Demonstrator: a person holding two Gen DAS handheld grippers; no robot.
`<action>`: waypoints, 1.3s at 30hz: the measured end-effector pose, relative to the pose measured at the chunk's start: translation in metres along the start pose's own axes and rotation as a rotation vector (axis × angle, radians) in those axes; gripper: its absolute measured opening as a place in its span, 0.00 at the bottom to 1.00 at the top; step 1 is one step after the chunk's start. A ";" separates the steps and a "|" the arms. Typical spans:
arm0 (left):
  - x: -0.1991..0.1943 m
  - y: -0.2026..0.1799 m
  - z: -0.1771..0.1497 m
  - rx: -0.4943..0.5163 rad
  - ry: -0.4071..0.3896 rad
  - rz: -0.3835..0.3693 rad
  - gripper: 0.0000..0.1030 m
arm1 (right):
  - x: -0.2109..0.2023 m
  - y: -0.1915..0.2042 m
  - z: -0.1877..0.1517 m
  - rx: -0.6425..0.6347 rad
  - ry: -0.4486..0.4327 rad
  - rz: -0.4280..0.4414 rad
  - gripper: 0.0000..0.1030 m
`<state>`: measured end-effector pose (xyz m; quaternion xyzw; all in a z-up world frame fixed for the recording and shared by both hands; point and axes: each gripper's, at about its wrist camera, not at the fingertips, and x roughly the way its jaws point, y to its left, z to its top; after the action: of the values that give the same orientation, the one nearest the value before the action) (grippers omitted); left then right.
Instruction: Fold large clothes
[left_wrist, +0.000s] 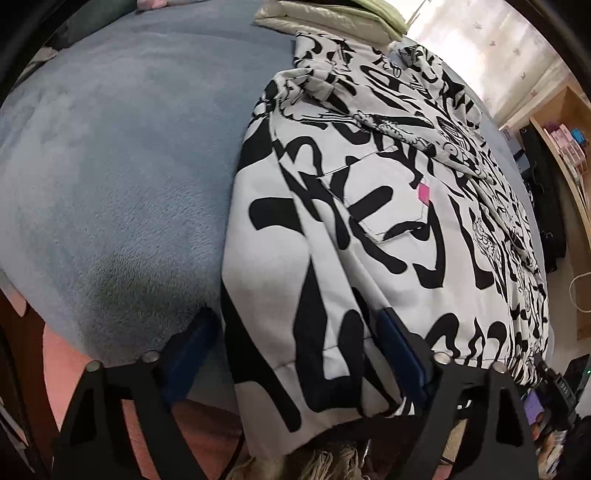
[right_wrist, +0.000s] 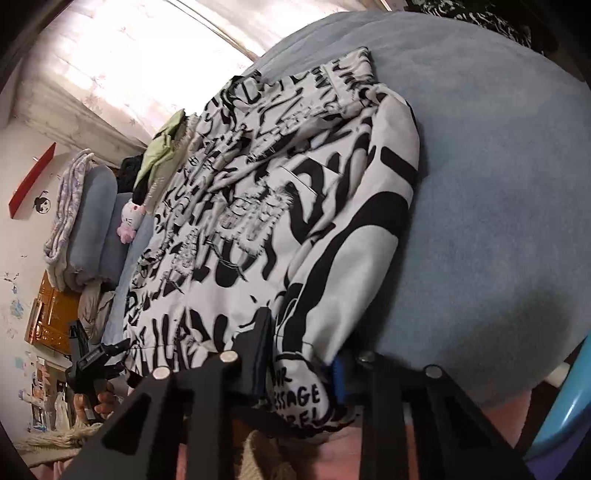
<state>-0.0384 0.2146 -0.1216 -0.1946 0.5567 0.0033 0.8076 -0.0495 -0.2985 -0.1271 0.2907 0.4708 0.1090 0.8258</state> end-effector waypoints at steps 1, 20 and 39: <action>0.000 0.000 -0.001 0.005 -0.001 0.000 0.81 | 0.001 0.001 0.000 -0.006 0.003 -0.005 0.26; -0.039 0.007 0.008 -0.158 -0.060 -0.220 0.06 | -0.044 0.043 0.012 -0.049 -0.133 0.054 0.15; -0.153 -0.035 0.074 -0.176 -0.268 -0.428 0.04 | -0.117 0.070 0.078 0.020 -0.304 0.245 0.14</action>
<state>-0.0221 0.2386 0.0498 -0.3753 0.3885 -0.0936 0.8363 -0.0397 -0.3242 0.0275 0.3671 0.3028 0.1591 0.8650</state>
